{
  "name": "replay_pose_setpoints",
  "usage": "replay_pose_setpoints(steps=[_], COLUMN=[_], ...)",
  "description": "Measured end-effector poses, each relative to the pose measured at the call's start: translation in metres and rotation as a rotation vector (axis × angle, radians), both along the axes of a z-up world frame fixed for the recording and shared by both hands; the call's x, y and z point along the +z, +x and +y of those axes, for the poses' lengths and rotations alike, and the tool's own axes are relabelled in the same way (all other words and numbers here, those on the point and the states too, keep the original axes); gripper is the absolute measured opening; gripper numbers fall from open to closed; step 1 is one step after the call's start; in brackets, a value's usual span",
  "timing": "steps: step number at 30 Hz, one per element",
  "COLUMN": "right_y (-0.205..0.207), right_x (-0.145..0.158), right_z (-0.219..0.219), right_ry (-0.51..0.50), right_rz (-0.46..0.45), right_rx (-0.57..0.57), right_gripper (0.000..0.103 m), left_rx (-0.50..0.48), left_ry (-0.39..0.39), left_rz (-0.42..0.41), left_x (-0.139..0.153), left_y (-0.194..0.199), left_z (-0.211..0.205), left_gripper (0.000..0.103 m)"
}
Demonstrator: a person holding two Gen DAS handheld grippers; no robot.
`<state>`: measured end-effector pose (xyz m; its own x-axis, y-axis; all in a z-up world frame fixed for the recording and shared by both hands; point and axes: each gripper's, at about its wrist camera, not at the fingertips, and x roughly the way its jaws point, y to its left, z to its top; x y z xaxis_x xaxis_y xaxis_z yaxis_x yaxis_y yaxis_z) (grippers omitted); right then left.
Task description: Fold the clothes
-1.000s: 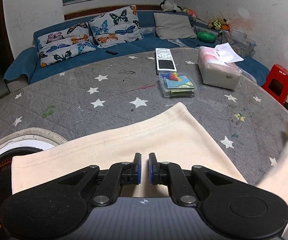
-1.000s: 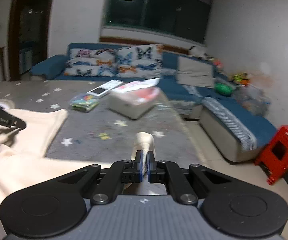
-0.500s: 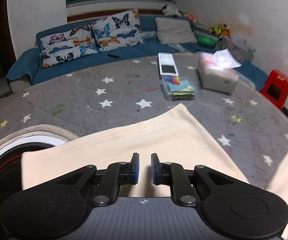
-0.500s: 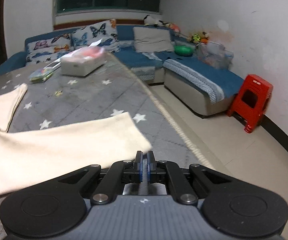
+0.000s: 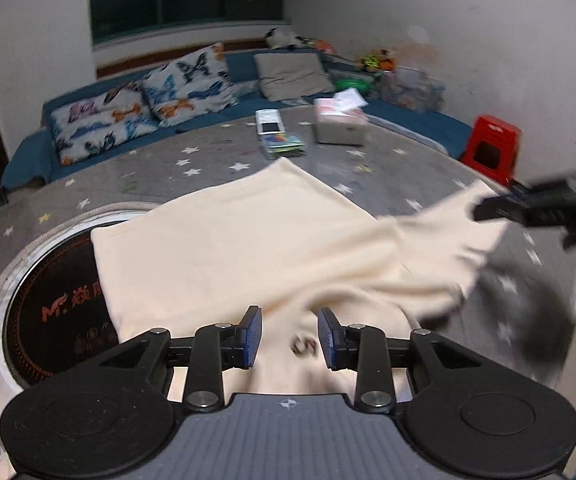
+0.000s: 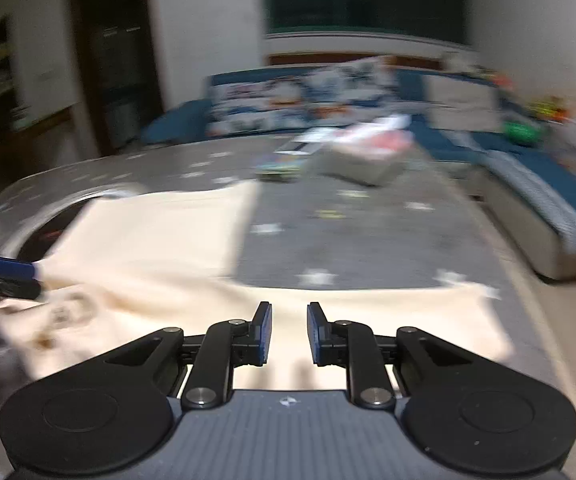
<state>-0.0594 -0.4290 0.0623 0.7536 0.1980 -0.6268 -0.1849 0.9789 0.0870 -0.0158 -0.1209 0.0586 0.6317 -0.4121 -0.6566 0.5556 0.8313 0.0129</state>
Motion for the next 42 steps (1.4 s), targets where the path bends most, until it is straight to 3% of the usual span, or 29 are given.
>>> replay_pose_setpoints(steps=[8,15,21,22,23,24,35,37,39,42], right_y=[-0.008,-0.01,0.001,0.002,0.003,0.004,-0.031,-0.034,-0.036,-0.037], right_x=[0.011,-0.001,-0.019,-0.022,-0.024,-0.026,0.001,0.0,-0.001,-0.001], right_z=[0.08,0.126,0.135,0.136,0.137,0.137,0.117,0.115,0.113,0.113], right_ry=[-0.014,-0.13,-0.174,-0.18,-0.187,-0.193,-0.147,-0.148,-0.153,-0.152], right_rz=[0.011,0.015,0.043,0.047,0.052,0.056,0.017,0.029,0.034,0.029], right_rx=[0.345,0.495,0.505,0.504,0.502,0.501,0.479,0.475,0.471,0.474], right_gripper=[0.021,0.029,0.028,0.025,0.012,0.007,0.004,0.004,0.004,0.004], left_rx=[-0.007,-0.019,-0.023,-0.023,-0.022,-0.022,-0.047,-0.055,-0.072,-0.073], left_ry=[0.018,0.029,0.044,0.043,0.044,0.044,0.055,0.057,0.047,0.037], left_rz=[0.014,-0.005,-0.005,-0.006,-0.008,-0.01,-0.007,0.007,0.021,0.006], left_x=[-0.015,-0.02,-0.026,-0.027,-0.026,-0.026,-0.03,-0.033,-0.033,-0.028], left_y=[-0.015,-0.021,-0.023,-0.023,-0.023,-0.023,-0.024,-0.024,-0.027,-0.035], left_z=[-0.004,-0.004,-0.002,-0.001,-0.001,-0.001,-0.005,-0.005,-0.004,-0.002], left_gripper=[0.034,0.034,0.034,0.034,0.034,0.034,0.035,0.031,0.009,0.005])
